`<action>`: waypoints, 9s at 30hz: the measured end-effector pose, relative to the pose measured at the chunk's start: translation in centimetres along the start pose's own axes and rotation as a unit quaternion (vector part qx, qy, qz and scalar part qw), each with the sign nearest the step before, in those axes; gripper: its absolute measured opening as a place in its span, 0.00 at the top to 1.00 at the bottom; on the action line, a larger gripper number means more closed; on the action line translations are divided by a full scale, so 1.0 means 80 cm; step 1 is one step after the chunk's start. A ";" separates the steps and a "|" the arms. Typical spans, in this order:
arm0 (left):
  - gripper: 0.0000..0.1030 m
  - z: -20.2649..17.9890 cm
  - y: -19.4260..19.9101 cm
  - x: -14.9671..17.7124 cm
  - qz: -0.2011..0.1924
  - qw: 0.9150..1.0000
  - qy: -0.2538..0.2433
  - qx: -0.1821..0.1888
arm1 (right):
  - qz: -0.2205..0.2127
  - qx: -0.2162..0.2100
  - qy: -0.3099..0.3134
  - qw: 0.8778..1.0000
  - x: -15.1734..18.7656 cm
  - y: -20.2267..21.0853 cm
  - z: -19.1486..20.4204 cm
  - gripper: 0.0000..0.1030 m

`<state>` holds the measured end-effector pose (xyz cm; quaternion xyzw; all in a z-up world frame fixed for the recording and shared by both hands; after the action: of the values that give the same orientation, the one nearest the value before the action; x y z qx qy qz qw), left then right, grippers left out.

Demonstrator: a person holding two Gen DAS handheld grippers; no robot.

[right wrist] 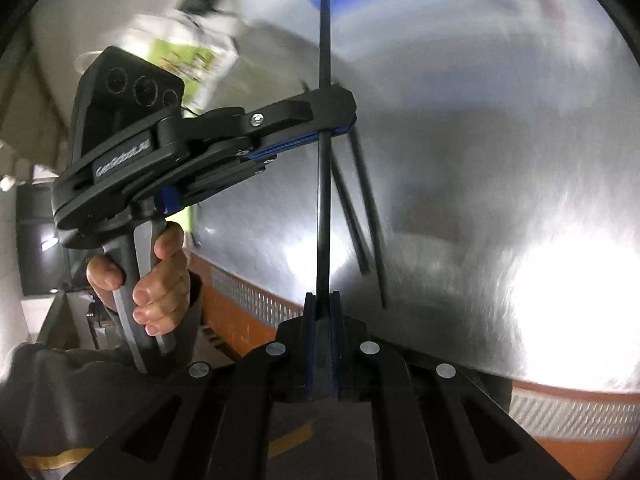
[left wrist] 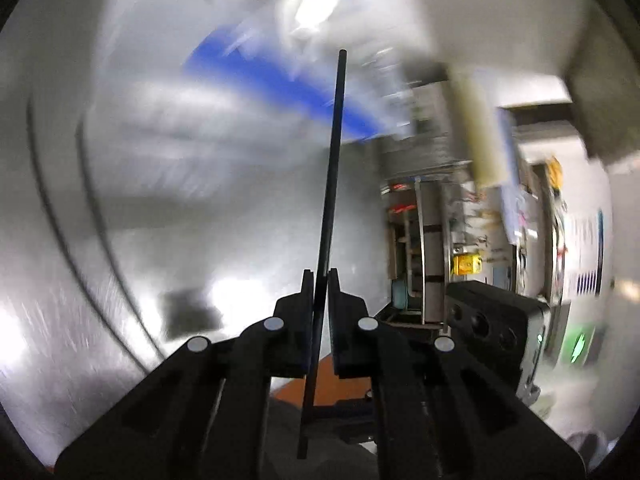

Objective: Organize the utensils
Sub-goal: 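Lower both chopsticks into the clear box and open both grippers, then grasp a black chopstick with the right gripper while the left gripper grasps another, then lower both chopsticks into the clear box and open both grippers, then grasp the last black chopstick with the right gripper while the left gripper grasps one, then lower both chopsticks into the clear box and open both grippers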

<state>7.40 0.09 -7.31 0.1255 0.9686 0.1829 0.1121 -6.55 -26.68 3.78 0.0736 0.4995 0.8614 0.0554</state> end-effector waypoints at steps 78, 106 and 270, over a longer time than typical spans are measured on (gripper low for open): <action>0.16 0.141 0.080 0.028 -0.035 0.981 0.123 -0.148 | 0.095 0.197 0.142 0.965 -0.033 -0.234 0.088 0.93; 0.95 0.172 0.011 0.065 -0.032 0.983 0.177 -0.046 | 0.075 0.144 0.171 0.972 0.000 -0.222 0.156 0.99; 0.94 0.190 -0.136 -0.333 0.071 0.966 0.193 -0.159 | 0.035 0.173 0.131 0.976 -0.431 -0.239 0.030 0.98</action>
<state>34.35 -12.31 -20.73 0.1372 0.9190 0.3627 -0.0717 28.19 -20.97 -14.13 -0.0135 0.6412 0.7653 -0.0542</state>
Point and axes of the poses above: each gripper's, at about its wrist camera, not at the fingertips, and y roughly against the way its jaws point, z to its left, x to its underside, the point moved 2 cm from there along -y, roughly the way its jaws point, and after that the axes turned 12 degrees about x, right-handed, at the moved point
